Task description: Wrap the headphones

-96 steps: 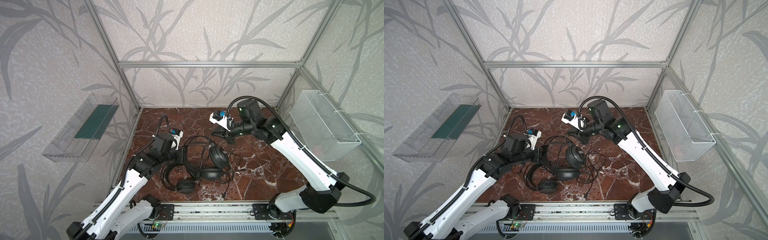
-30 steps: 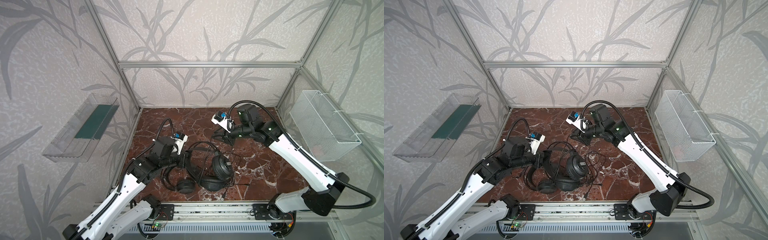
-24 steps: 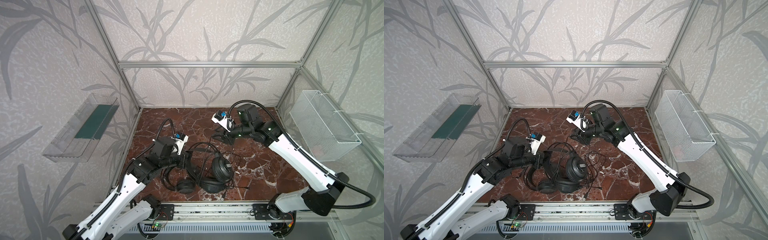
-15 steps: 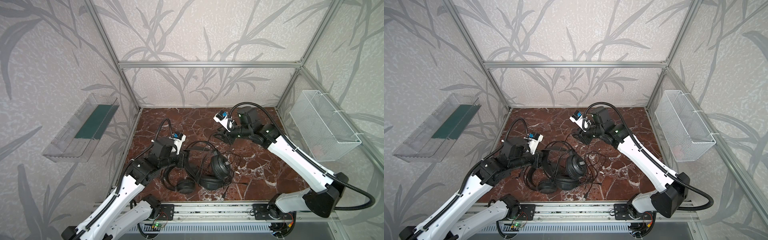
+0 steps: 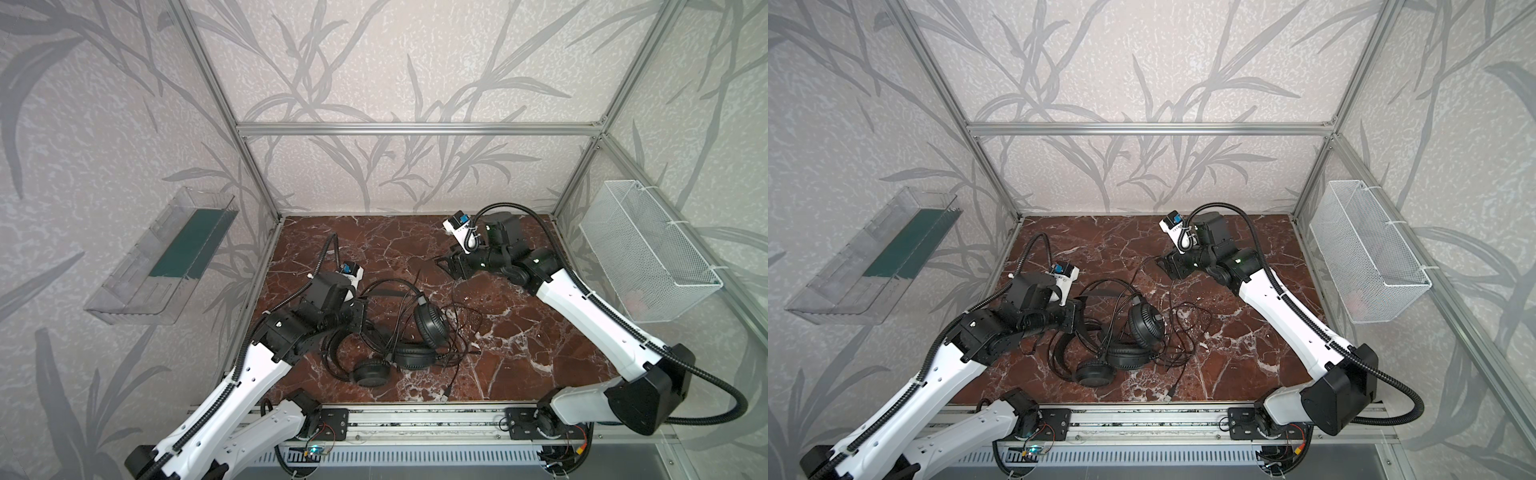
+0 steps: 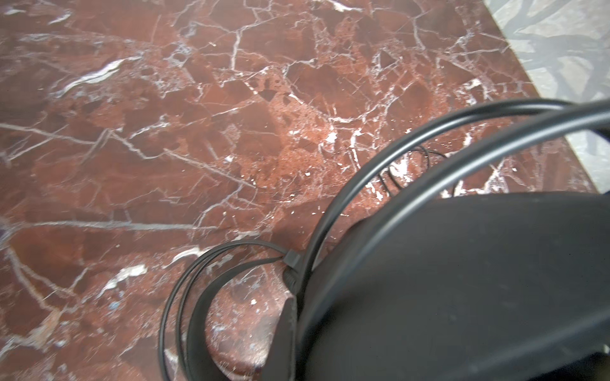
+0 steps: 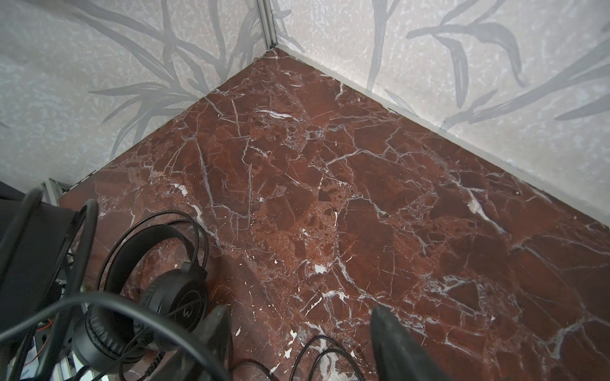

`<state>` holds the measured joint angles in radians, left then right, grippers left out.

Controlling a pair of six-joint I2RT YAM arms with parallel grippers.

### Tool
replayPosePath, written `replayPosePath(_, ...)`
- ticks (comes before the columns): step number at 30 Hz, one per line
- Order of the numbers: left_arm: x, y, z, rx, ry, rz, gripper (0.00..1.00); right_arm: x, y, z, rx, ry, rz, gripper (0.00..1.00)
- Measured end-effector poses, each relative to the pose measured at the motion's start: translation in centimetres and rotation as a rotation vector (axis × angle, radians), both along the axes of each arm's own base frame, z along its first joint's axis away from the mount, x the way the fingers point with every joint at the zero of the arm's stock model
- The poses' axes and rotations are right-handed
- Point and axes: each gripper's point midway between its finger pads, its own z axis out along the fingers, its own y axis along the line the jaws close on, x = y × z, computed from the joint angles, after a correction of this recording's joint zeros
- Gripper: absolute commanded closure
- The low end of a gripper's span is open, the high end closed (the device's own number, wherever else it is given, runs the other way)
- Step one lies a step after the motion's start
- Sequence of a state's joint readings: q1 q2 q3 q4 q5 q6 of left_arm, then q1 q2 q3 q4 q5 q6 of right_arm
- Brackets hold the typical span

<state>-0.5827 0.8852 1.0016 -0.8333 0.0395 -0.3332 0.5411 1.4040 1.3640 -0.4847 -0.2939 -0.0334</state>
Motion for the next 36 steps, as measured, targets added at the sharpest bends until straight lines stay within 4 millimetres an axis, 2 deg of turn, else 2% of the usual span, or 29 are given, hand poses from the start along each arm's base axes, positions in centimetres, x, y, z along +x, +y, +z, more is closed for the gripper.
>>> replayPosePath(5, -0.3, 0.7, 0.1, 0.031, 0.015, 0.017, 1.0, 0.4, -0.8, -2.3, -0.016, 0.061, -0.055, 0.32)
replayPosePath(9, -0.3, 1.0, 1.2, 0.034, 0.006, 0.026, 1.0, 1.4, -1.8, -3.8, -0.023, 0.106, -0.113, 0.33)
replayPosePath(13, -0.4, 1.0, 2.8, 0.014, -0.012, 0.029, 1.0, 1.7, -2.1, -3.9, -0.016, 0.113, -0.134, 0.39)
replayPosePath(20, -0.7, 1.3, 5.1, 0.005, -0.034, 0.033, 1.0, 2.4, -3.1, -4.6, -0.035, 0.11, -0.201, 0.41)
replayPosePath(25, -0.8, 2.5, 4.9, 0.069, -0.035, 0.062, 1.0, 3.4, -5.2, -5.2, -0.048, 0.116, -0.291, 0.4)
replayPosePath(29, -0.5, 3.6, 4.4, 0.134, -0.034, 0.096, 1.0, 3.8, -6.5, -4.4, -0.047, 0.091, -0.342, 0.39)
replayPosePath(32, -0.4, 4.0, 4.3, 0.153, -0.036, 0.106, 1.0, 4.0, -7.1, -4.0, -0.053, 0.075, -0.369, 0.38)
replayPosePath(36, -0.5, 3.9, 4.4, 0.151, -0.037, 0.103, 1.0, 5.0, -8.7, -4.5, -0.066, 0.082, -0.428, 0.39)
